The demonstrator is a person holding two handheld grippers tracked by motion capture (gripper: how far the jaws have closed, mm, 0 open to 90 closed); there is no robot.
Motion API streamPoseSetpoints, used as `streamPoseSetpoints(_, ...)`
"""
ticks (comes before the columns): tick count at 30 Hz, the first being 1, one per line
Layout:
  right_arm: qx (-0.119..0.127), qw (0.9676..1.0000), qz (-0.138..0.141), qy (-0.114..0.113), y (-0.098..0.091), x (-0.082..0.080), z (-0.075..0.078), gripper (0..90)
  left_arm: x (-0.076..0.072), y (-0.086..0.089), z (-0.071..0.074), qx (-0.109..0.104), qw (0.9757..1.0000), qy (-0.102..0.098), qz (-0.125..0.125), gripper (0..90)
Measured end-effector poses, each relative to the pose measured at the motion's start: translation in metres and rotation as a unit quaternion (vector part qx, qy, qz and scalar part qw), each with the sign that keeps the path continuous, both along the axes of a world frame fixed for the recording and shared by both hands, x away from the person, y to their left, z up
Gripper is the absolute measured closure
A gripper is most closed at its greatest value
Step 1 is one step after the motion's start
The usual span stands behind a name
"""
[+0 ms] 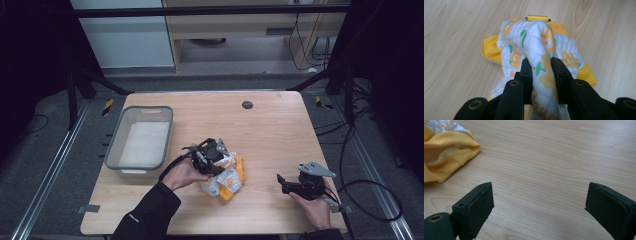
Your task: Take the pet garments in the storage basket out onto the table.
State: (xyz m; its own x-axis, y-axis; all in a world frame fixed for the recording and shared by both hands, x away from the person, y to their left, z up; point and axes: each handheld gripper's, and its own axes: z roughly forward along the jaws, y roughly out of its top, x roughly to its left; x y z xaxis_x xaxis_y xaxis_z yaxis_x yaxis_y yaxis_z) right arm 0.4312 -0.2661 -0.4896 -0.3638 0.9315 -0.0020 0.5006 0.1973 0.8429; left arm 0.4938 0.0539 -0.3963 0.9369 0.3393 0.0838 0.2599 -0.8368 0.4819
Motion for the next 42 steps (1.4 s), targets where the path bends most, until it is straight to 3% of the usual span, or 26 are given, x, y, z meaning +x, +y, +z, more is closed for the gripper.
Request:
streamPoseSetpoints(13, -0.001, 1.0, 0.0, 0.0, 0.0, 0.0, 0.0, 7.7, 0.0, -0.002, -0.014, 0.001, 1.0, 0.007, -0.003, 68.3)
streamPoseSetpoints(17, -0.001, 1.0, -0.001, 0.001, 0.0, 0.0, 0.0, 7.6, 0.0, 0.0, -0.016, -0.008, 0.9999, 0.01, 0.0, 65.6)
streamPoseSetpoints(31, -0.001, 1.0, -0.001, 0.002, 0.001, 0.0, 0.0, 7.3, 0.0, 0.004, -0.025, -0.012, 0.9994, 0.018, 0.026, 37.0)
streamPoseSetpoints(42, -0.005, 1.0, -0.002, 0.001, 0.001, 0.0, -0.001, 7.3, -0.005, 0.016, -0.022, -0.032, 0.9986, 0.008, 0.04, 27.2)
